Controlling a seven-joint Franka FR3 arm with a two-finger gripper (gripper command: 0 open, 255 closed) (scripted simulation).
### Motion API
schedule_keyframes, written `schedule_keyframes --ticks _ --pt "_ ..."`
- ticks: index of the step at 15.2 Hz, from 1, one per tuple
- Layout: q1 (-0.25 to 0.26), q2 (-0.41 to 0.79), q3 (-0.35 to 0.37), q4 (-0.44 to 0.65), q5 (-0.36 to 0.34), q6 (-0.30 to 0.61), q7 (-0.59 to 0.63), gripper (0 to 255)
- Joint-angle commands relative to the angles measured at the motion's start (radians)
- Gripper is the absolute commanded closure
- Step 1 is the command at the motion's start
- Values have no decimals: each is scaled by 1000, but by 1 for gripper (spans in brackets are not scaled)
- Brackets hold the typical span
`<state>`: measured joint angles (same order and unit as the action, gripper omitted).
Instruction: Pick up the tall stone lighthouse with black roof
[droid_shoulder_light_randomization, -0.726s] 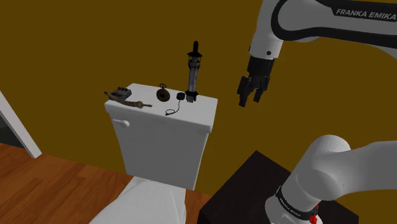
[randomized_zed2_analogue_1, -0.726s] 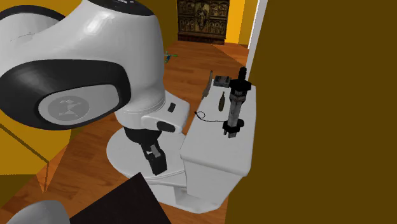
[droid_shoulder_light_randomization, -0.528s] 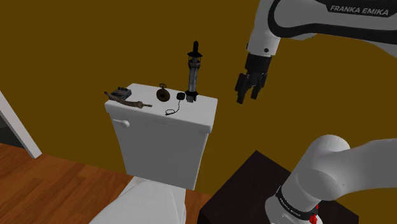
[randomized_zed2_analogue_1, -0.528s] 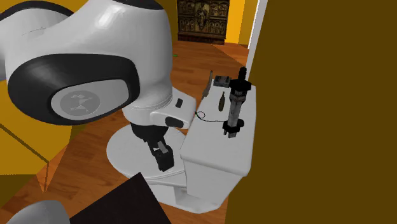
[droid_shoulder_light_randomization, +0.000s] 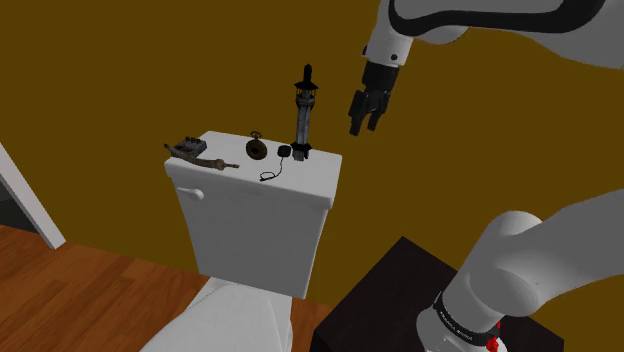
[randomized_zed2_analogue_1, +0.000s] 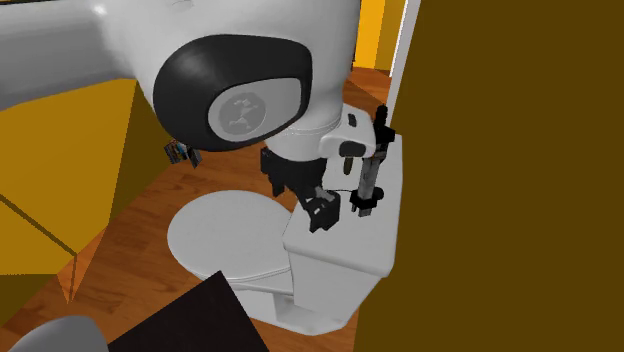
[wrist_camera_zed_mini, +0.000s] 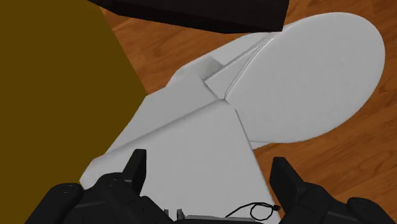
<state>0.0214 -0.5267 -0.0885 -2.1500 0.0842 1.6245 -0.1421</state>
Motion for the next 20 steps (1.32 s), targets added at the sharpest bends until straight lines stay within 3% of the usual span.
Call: schedule_keyframes --ticks 1,8,15,20 --pt "13 73 -16 76 7 16 -50 0" --pt "46 303 -64 358 56 20 -221 0" --pt "52 555 -91 725 142 -49 -374 0" --pt "54 527 -86 622 137 27 -384 0"
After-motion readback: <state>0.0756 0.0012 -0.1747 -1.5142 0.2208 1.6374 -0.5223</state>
